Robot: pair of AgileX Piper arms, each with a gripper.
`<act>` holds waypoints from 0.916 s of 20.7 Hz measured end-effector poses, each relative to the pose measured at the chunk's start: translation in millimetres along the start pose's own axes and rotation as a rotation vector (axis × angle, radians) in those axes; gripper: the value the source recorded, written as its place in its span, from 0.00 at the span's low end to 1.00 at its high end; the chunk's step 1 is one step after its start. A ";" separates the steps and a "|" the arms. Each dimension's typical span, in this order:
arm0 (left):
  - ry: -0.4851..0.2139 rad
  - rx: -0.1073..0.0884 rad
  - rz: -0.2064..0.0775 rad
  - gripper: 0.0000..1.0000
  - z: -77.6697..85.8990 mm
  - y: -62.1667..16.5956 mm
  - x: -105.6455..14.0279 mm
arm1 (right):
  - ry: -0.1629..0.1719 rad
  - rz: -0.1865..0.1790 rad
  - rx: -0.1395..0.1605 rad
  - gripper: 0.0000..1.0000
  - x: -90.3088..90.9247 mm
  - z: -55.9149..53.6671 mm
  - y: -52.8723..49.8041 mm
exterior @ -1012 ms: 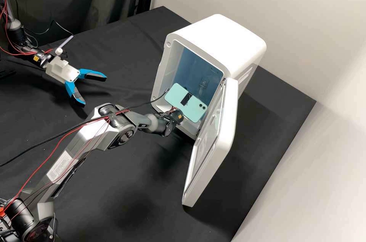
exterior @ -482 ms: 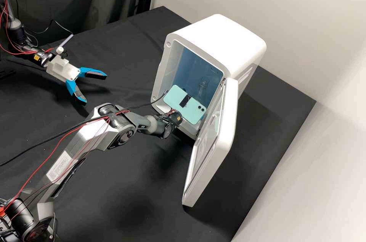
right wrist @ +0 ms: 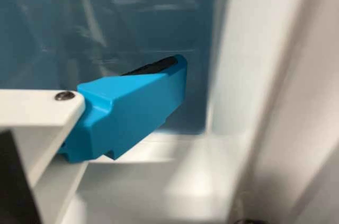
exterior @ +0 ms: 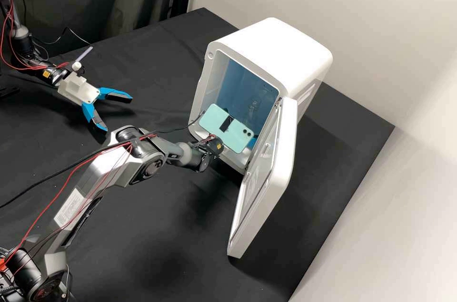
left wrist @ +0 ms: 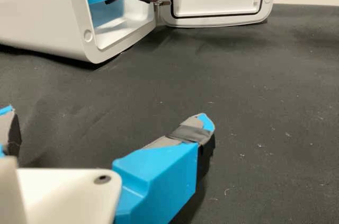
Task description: Place the flask in the incubator
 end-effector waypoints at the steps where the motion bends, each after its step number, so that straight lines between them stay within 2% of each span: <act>1: 0.005 -0.001 -0.001 1.00 -1.3 -0.4 -0.3 | 0.005 -0.004 -0.007 1.00 -3.0 -3.2 -1.5; 3: 0.009 -0.005 -0.005 1.00 -2.6 -1.6 -0.4 | 0.026 -0.001 -0.005 1.00 -7.7 -9.2 -3.7; 5: 0.014 0.013 -0.006 1.00 -3.9 -2.0 -0.8 | 0.031 0.002 0.001 1.00 -12.5 -12.4 -5.6; 6: 0.014 0.014 -0.006 1.00 -3.9 -2.0 -0.8 | 0.033 0.003 0.001 1.00 -14.6 -13.8 -4.9; 7: 0.014 0.017 -0.006 1.00 -3.9 -2.0 -0.8 | 0.028 -0.002 -0.003 1.00 -16.9 -13.0 -6.0; 9: 0.014 0.032 -0.006 1.00 -3.9 -2.0 -0.8 | 0.041 0.003 -0.017 1.00 -21.8 -13.1 -7.2; 12: 0.014 0.031 -0.006 1.00 -3.9 -2.0 -0.8 | 0.051 0.006 -0.011 1.00 -29.5 -12.4 -9.5; 19: 0.014 0.031 -0.006 1.00 -3.9 -2.0 -0.8 | 0.037 0.026 0.009 1.00 -51.4 -4.2 -14.0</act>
